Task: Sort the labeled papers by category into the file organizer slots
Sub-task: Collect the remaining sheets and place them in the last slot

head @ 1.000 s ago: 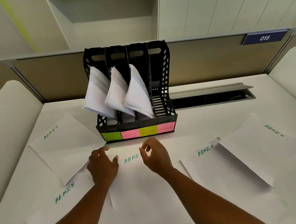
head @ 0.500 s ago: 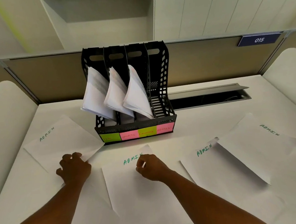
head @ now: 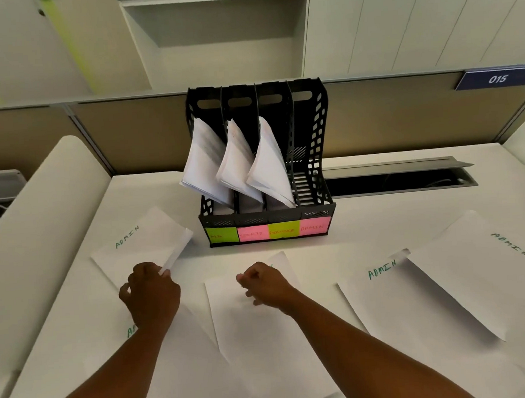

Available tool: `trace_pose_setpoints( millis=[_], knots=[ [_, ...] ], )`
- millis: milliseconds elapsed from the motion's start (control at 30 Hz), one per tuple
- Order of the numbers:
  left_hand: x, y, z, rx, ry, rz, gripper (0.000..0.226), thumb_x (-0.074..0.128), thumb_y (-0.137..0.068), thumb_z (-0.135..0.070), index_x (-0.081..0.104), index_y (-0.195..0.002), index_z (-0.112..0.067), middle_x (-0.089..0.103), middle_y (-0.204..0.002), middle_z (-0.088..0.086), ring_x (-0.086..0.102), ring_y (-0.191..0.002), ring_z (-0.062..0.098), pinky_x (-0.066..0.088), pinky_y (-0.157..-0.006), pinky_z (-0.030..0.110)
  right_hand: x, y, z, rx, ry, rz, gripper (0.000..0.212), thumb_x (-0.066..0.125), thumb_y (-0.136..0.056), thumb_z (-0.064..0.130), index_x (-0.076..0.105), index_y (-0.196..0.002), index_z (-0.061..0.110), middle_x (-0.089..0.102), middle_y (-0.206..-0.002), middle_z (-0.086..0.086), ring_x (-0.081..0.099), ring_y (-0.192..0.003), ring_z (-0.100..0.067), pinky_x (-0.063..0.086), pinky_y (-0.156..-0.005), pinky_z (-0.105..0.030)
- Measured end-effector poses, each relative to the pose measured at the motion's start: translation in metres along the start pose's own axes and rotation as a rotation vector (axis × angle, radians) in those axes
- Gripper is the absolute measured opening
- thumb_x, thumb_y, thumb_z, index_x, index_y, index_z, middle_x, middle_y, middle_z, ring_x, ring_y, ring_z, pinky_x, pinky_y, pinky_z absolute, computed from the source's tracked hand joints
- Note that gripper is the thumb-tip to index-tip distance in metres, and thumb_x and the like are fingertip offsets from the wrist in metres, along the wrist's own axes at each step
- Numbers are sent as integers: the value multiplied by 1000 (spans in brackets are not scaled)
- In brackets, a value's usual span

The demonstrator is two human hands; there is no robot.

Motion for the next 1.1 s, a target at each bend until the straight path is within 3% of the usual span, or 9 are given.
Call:
trace_pose_setpoints(
  millis=[133,300,433,567,700,800,867,933,1100],
  knots=[
    [-6,29,8,72,234,97,16,62,-87,-26,58,-92,-11,59,-92,5,61,-80,28,48,-68,36,12,11,9,102,-221,24,42,57,-91,42,52,-116,8,62,-115,-11,65,-98,-22,59,-81,-38],
    [1,71,8,166,460,415,20,63,-86,-42,51,-75,-31,63,-71,-11,60,-63,6,44,-54,21,29,23,4,168,-313,26,61,61,-87,49,38,-136,19,59,-104,-5,67,-95,-26,60,-74,-35],
    [-2,98,7,146,716,549,35,62,-87,-41,52,-58,-23,53,-54,-6,48,-51,5,41,-57,26,36,32,-13,199,-343,34,64,61,-86,51,37,-139,25,58,-121,-11,70,-89,-28,61,-69,-33],
    [-3,112,18,-152,962,521,42,52,-94,-43,73,-74,-13,74,-72,7,71,-66,26,55,-65,37,35,38,-31,223,-378,50,51,59,-88,51,46,-133,29,59,-120,-9,71,-84,-27,60,-64,-30],
    [-17,114,64,-238,533,127,19,60,-90,-40,68,-92,-23,70,-97,3,65,-86,23,48,-70,33,31,41,-41,252,-297,12,43,56,-88,55,62,-106,15,65,-108,-11,69,-80,-25,61,-67,-33],
    [-16,126,105,-623,342,72,43,69,-83,-36,56,-118,-14,53,-125,20,46,-115,39,43,-91,50,28,42,-43,187,-166,-35,26,69,-84,28,66,-86,3,65,-99,-13,68,-88,-28,61,-72,-39],
    [-18,141,119,-890,334,138,66,75,-77,-39,45,-126,-7,40,-133,25,35,-124,43,34,-101,56,27,44,-46,136,-28,-31,18,67,-80,8,68,-95,-2,65,-103,-17,66,-84,-28,61,-69,-37],
    [-18,151,125,-1042,379,176,84,78,-73,-41,35,-133,0,32,-138,27,29,-130,42,29,-107,54,30,48,-46,115,74,-12,27,65,-79,4,70,-106,8,64,-111,-10,60,-81,-20,53,-56,-22],
    [-12,152,124,-1075,477,174,86,78,-73,-45,36,-132,1,35,-136,26,37,-125,42,36,-103,52,42,54,-50,111,120,82,51,67,-79,6,53,-127,18,60,-122,-7,59,-100,-25,53,-72,-30]
  ],
)
Point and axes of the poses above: each hand's wrist, its own y-axis away from the middle knuckle, its own x-axis out of the palm, z = x × y, the point moved 6 cm from there along -y, towards the middle knuckle
